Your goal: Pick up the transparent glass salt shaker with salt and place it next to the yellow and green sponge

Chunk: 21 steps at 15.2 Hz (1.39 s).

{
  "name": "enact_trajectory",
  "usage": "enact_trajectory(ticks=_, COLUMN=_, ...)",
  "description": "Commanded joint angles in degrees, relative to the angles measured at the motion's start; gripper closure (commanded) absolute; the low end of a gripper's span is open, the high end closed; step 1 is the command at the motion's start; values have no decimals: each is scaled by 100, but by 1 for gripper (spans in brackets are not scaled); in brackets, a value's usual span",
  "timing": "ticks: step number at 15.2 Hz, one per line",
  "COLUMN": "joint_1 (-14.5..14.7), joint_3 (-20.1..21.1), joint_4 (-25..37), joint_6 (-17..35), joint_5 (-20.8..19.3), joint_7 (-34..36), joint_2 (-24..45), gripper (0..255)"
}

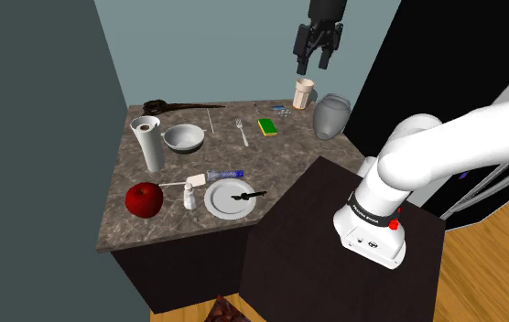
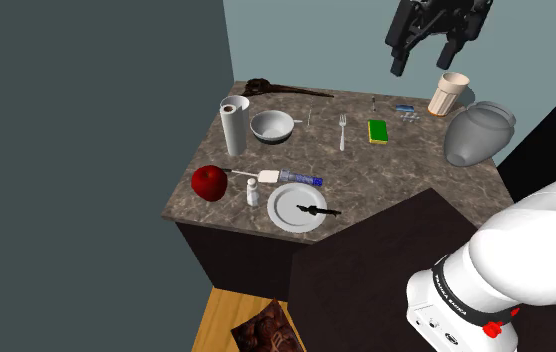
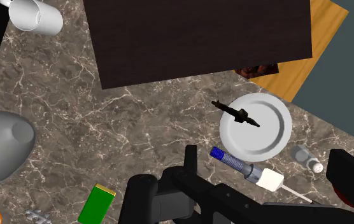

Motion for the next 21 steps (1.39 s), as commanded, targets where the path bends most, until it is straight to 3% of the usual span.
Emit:
enact_trajectory(ticks=1, joint_1=0, joint_3=0, joint_4=0, joint_6=0, joint_5=0, joint_7=0, joint_2=0, gripper=0)
enact_trajectory(ticks=11, joint_1=235, joint_3=571, joint_4=-706, joint_6=1857, joint_5=465, joint_7=495, joint_2=1183, gripper=0)
enact_trajectory(ticks=21, joint_1=427, joint_3=1113, joint_4=-610, joint_6=3665, joint_5=693, joint_7=972, joint_2=3096, gripper=0)
